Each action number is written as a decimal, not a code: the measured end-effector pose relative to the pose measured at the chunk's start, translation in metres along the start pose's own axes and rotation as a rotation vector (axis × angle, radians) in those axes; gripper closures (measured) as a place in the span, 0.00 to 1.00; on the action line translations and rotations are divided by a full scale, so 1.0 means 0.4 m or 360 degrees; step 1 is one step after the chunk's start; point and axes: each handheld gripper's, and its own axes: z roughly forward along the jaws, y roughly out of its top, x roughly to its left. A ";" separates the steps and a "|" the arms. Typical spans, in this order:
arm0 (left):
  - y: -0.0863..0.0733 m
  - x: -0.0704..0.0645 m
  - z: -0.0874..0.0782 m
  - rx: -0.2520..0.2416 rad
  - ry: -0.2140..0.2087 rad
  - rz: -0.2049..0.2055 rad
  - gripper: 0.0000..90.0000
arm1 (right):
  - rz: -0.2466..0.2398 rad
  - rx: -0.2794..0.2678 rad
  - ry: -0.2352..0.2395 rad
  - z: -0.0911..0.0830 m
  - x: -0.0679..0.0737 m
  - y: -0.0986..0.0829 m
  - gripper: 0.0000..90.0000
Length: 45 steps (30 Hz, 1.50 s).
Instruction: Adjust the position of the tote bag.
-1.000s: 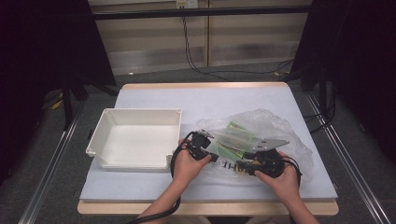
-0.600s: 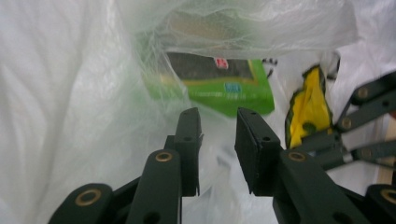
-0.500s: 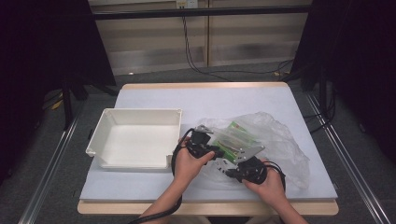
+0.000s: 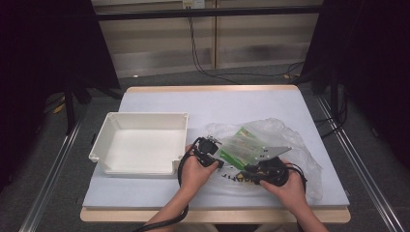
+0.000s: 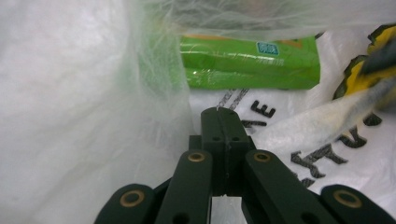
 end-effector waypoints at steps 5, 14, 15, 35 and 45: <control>-0.003 0.002 -0.008 -0.0048 -0.0039 -0.0016 1.00 | 0.0076 -0.0021 -0.0068 -0.024 -0.034 -0.009 0.85; 0.036 -0.018 -0.058 -0.0197 -0.0147 -0.0024 0.91 | 0.0121 -0.0037 -0.0097 -0.025 -0.051 0.006 0.98; 0.038 -0.020 -0.060 -0.0205 -0.0153 -0.0025 0.88 | 0.0125 -0.0052 -0.0091 -0.027 -0.054 0.013 0.98; 0.126 0.010 -0.053 -0.0126 -0.0019 0.0002 0.87 | 0.0031 -0.0010 0.0023 0.088 0.043 0.081 0.70; 0.193 0.101 -0.022 -0.0155 0.0072 -0.0128 1.00 | -0.0007 0.0062 0.0158 0.158 0.079 0.050 0.96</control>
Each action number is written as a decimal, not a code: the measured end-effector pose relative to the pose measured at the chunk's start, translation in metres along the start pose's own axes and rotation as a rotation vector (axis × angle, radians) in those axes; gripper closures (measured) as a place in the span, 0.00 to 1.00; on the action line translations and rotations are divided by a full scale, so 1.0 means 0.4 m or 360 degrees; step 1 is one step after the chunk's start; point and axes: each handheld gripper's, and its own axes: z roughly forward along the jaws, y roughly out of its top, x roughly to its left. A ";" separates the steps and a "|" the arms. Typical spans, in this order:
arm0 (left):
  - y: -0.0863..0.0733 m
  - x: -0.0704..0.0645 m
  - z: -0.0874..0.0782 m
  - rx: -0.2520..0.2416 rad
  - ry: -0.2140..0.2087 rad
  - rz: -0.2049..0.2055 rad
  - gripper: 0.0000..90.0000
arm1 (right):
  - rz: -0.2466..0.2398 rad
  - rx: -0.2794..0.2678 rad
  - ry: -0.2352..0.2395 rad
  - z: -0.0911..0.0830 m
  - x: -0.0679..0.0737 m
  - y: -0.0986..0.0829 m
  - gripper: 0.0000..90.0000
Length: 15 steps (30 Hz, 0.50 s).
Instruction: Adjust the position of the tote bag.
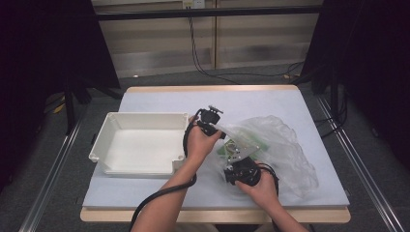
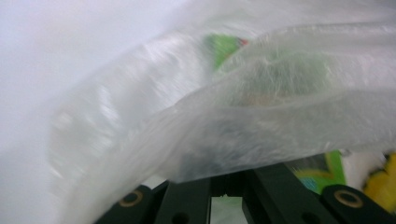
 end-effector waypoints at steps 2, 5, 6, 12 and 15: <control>0.015 0.017 0.010 0.0028 0.0036 0.0003 1.00 | 0.0008 -0.0004 0.0009 -0.001 0.000 -0.003 0.98; 0.029 0.045 0.032 0.0056 0.0076 -0.0068 1.00 | 0.0002 -0.0014 0.0048 -0.003 0.002 -0.010 1.00; 0.032 0.056 0.039 0.0071 0.0078 -0.0074 1.00 | -0.0007 -0.0012 0.0033 -0.005 0.007 -0.014 1.00; 0.030 0.082 0.080 0.0124 0.0118 -0.0102 1.00 | -0.0057 -0.0023 0.0051 -0.008 0.024 -0.022 1.00; 0.025 0.095 0.090 0.0139 0.0158 -0.0117 1.00 | -0.0073 -0.0025 0.0058 -0.010 0.029 -0.027 1.00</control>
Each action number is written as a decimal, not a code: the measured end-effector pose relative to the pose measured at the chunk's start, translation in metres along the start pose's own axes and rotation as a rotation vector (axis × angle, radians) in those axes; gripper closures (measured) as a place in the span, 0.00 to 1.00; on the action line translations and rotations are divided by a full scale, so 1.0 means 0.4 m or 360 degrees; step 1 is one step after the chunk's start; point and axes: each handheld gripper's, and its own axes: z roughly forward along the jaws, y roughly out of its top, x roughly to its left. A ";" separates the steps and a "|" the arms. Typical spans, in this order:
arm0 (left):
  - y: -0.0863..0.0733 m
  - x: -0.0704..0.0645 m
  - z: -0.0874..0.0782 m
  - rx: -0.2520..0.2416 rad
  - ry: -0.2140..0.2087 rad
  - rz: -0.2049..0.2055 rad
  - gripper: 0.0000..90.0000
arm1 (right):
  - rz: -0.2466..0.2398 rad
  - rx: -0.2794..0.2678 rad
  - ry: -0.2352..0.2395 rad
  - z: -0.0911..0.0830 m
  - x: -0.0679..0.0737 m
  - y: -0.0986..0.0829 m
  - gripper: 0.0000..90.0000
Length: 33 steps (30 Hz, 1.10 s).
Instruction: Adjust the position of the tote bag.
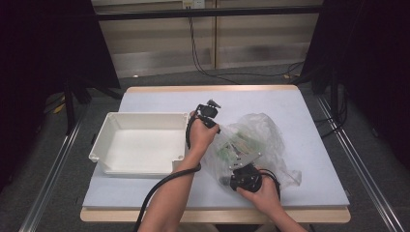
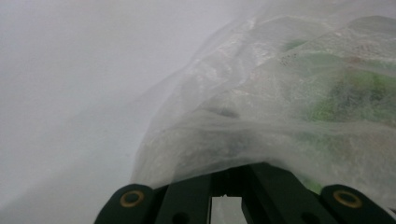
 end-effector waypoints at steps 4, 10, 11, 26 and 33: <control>-0.011 -0.001 -0.007 -0.0031 -0.0043 -0.0028 1.00 | 0.0019 0.0015 -0.0012 -0.008 -0.004 0.002 0.94; -0.027 -0.020 -0.080 -0.0131 -0.0155 0.0003 0.93 | 0.0050 0.0044 -0.0164 -0.078 -0.030 0.026 0.79; -0.030 -0.023 -0.093 -0.0119 -0.0185 0.0038 0.93 | 0.0050 0.0044 -0.0164 -0.078 -0.030 0.026 0.79; -0.076 -0.111 -0.184 -0.0162 -0.0359 0.0194 0.89 | 0.0171 -0.0066 -0.0249 -0.136 -0.087 0.047 0.88; -0.083 -0.119 -0.161 -0.0168 -0.0410 0.0164 0.87 | 0.0180 -0.0093 -0.0174 -0.077 -0.072 0.056 0.90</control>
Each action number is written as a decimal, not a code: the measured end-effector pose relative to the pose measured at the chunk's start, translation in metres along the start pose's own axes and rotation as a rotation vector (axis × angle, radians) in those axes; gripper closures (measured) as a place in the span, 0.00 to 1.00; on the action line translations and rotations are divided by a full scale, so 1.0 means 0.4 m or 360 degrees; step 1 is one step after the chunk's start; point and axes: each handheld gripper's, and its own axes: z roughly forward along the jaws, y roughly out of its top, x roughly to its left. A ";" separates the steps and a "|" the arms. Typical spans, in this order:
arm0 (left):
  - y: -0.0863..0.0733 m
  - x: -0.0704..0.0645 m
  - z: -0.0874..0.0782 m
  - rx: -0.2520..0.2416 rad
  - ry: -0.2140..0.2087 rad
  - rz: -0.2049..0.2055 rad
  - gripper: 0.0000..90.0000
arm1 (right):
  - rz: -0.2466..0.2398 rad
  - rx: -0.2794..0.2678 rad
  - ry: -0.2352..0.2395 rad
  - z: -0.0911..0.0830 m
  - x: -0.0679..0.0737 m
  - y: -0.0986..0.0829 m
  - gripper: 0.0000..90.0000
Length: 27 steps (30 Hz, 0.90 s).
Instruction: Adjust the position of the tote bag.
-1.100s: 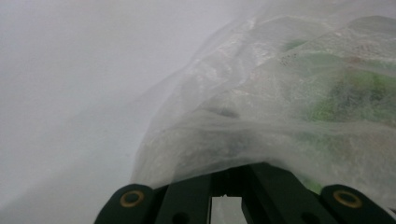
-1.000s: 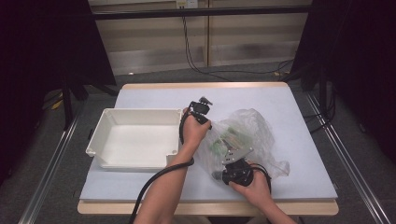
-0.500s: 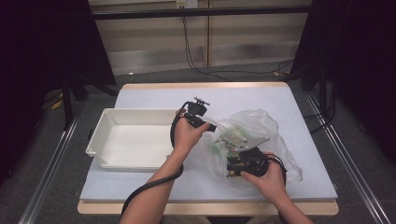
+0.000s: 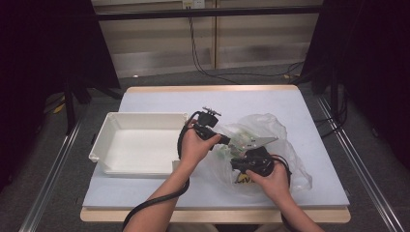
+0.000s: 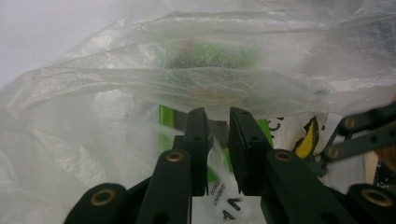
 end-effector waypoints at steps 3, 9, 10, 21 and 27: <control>-0.005 -0.002 0.008 0.0036 -0.0006 0.0022 0.88 | 0.0017 -0.0025 0.0033 0.027 0.015 0.001 0.91; -0.037 -0.002 0.042 0.0122 0.0011 0.0012 0.93 | 0.0019 -0.0024 0.0071 0.060 0.028 0.002 0.93; -0.037 -0.002 0.042 0.0122 0.0011 0.0012 0.93 | 0.0019 -0.0024 0.0071 0.060 0.028 0.002 0.93; -0.085 0.026 0.052 0.0204 0.0169 -0.0051 1.00 | 0.0016 -0.0053 0.0010 0.027 0.013 -0.007 0.88; -0.087 0.022 0.042 0.0224 0.0288 -0.0023 1.00 | 0.0080 -0.0107 -0.0099 -0.049 -0.043 -0.020 0.89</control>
